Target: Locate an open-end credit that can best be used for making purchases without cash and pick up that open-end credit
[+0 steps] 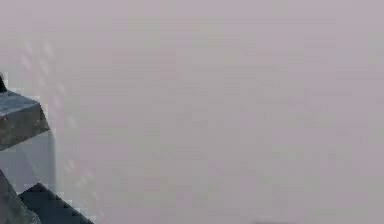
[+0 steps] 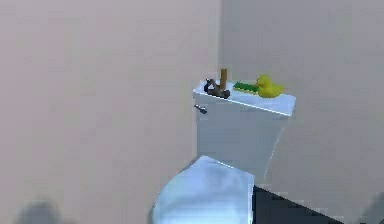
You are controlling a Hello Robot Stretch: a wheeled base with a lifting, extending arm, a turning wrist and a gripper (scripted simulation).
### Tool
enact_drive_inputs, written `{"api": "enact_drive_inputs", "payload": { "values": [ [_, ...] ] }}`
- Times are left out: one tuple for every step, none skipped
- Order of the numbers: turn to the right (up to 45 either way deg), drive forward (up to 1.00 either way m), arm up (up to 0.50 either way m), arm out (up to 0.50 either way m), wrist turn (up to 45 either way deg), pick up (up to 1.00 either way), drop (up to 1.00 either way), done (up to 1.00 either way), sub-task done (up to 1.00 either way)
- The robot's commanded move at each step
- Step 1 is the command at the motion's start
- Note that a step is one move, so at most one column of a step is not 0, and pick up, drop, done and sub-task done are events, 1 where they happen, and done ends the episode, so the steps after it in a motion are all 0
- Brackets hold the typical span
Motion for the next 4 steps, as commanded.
{"api": "enact_drive_inputs", "payload": {
  "values": [
    [-45.0, 0.00, 0.00, 0.00, 0.0, 0.00, 0.00, 0.00, 0.00],
    [-45.0, 0.00, 0.00, 0.00, 0.0, 0.00, 0.00, 0.00, 0.00],
    [-45.0, 0.00, 0.00, 0.00, 0.0, 0.00, 0.00, 0.00, 0.00],
    [-18.0, 0.00, 0.00, 0.00, 0.0, 0.00, 0.00, 0.00, 0.00]
  ]
}}
